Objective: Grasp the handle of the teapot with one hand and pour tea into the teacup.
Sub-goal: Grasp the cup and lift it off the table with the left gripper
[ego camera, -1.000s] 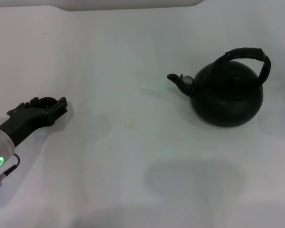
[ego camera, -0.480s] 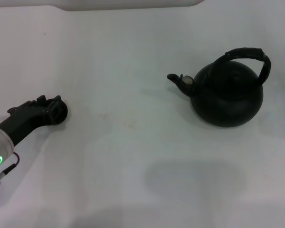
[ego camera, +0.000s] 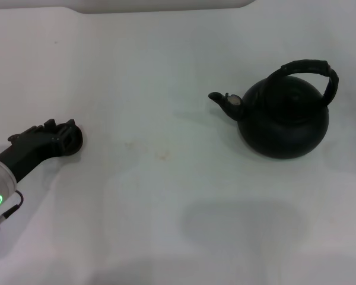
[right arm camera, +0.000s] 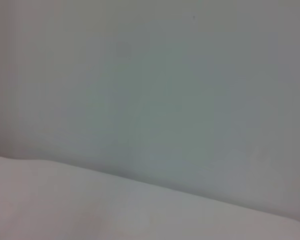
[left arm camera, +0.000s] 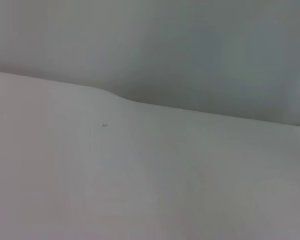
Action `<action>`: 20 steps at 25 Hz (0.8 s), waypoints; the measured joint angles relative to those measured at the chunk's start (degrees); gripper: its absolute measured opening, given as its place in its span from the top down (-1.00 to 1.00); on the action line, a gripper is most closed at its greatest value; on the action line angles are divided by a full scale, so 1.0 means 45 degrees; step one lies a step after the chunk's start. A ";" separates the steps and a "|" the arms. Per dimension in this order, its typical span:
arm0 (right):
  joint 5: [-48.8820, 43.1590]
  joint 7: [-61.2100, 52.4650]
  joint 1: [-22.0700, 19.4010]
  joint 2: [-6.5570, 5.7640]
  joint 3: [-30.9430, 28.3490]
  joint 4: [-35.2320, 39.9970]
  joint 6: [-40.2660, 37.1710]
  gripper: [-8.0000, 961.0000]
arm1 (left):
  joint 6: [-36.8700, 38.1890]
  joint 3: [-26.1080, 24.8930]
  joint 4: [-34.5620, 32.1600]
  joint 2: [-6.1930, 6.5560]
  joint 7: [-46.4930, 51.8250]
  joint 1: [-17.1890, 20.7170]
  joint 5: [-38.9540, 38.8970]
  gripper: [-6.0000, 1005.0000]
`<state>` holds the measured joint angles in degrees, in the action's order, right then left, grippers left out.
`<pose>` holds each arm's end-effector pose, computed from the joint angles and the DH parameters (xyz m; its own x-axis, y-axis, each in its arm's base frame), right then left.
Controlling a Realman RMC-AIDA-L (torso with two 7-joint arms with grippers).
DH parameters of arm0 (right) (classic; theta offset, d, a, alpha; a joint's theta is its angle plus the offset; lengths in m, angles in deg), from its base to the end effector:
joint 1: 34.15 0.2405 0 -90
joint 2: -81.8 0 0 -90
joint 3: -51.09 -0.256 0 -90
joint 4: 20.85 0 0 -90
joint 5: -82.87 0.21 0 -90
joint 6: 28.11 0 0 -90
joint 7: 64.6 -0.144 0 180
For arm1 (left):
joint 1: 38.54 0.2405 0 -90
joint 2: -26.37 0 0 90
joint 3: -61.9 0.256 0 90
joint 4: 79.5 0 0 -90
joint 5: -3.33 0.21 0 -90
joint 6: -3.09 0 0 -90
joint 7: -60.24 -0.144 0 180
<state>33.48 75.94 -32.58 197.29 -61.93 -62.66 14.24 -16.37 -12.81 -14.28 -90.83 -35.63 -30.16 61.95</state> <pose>0.4128 0.2777 0.0768 0.8299 -0.2516 -0.4979 -0.5393 -0.1339 -0.8314 -0.3203 0.2582 -0.0436 0.5170 0.5297 0.6724 0.8508 -0.2318 -0.4716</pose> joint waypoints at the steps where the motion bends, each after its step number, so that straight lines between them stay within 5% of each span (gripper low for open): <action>1: 0.0000 0.0000 -0.0007 0.0000 0.0000 0.0003 0.0011 -0.29 | -0.0012 0.0001 0.0000 -0.0006 0.0001 0.0013 0.0065 0.15; 16: -0.0001 0.0000 -0.0015 0.0000 0.0000 0.0013 0.0043 -0.29 | -0.0380 -0.0027 -0.0084 -0.0054 0.0054 0.0131 0.0420 -0.03; 20: -0.0001 0.0000 -0.0016 0.0000 0.0000 0.0014 0.0043 -0.29 | -0.0403 -0.0037 -0.0116 -0.0053 0.0244 0.0130 0.0441 -0.31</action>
<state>33.47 75.94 -32.65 197.29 -61.93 -62.60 14.44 -18.18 -12.98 -14.81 -91.06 -34.53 -29.57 63.94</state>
